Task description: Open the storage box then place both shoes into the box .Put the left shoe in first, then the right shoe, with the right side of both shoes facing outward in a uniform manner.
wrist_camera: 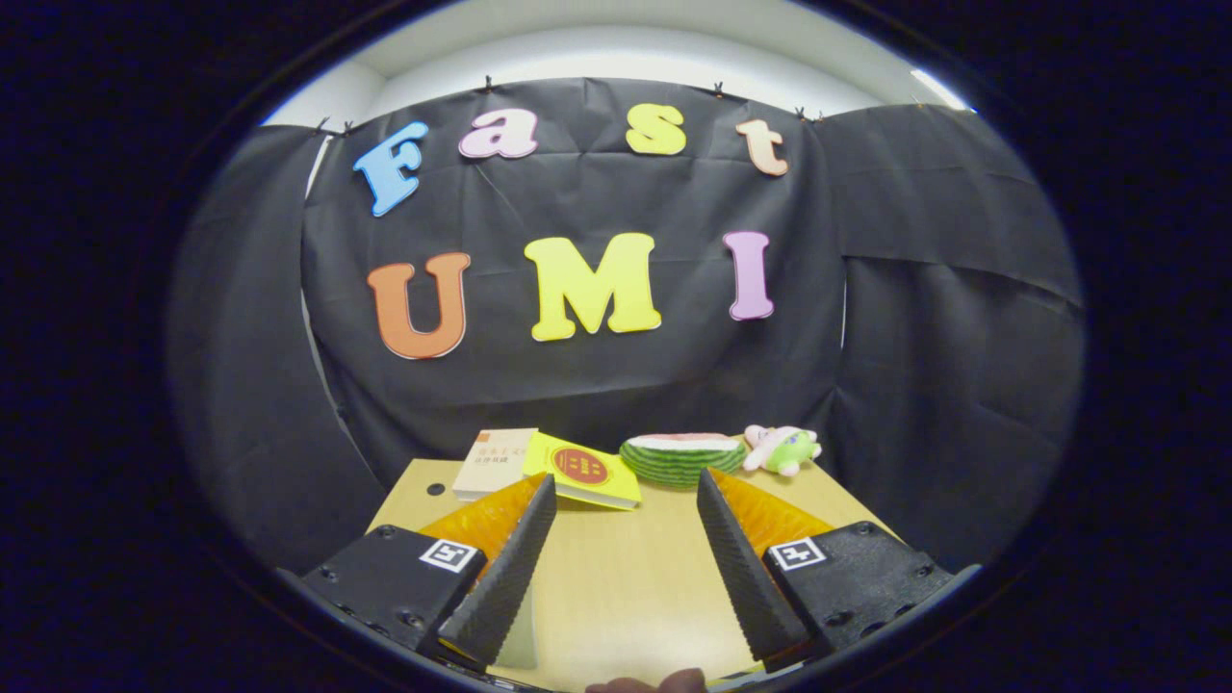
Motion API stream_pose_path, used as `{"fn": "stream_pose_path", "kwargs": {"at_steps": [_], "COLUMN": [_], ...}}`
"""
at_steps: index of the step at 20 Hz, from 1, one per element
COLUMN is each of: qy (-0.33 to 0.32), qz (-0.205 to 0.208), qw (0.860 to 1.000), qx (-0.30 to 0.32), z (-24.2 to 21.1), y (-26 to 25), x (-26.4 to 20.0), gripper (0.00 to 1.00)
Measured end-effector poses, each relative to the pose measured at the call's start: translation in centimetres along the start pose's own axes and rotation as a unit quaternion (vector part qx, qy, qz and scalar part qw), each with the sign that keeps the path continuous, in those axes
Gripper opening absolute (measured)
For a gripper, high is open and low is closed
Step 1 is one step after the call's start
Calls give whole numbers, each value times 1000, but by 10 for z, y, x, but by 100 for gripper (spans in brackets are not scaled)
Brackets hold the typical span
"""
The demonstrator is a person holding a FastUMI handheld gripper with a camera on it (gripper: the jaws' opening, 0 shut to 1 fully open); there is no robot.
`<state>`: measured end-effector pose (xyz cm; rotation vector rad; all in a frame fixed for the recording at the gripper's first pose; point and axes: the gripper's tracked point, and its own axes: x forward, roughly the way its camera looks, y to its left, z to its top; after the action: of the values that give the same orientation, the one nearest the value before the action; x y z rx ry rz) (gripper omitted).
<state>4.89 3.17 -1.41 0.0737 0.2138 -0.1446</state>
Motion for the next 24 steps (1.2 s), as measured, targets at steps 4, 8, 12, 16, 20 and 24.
{"fn": "stream_pose_path", "kwargs": {"at_steps": [4, 8, 12, 16, 20, 24], "qy": [-5, 3, 0, 3, -6, -6], "qz": [8, 13, 16, 24, 24, 30], "qw": [1000, 1000, 1000, 1000, 1000, 1000], "qx": [9, 14, 9, 5, 1, 2], "z": [-3, -5, -3, -4, 1, 2], "y": [-6, -12, -13, -10, -11, -10], "x": [-1, 2, 4, 8, 10, 13], "gripper": [95, 95, 95, 97, 100, 100]}}
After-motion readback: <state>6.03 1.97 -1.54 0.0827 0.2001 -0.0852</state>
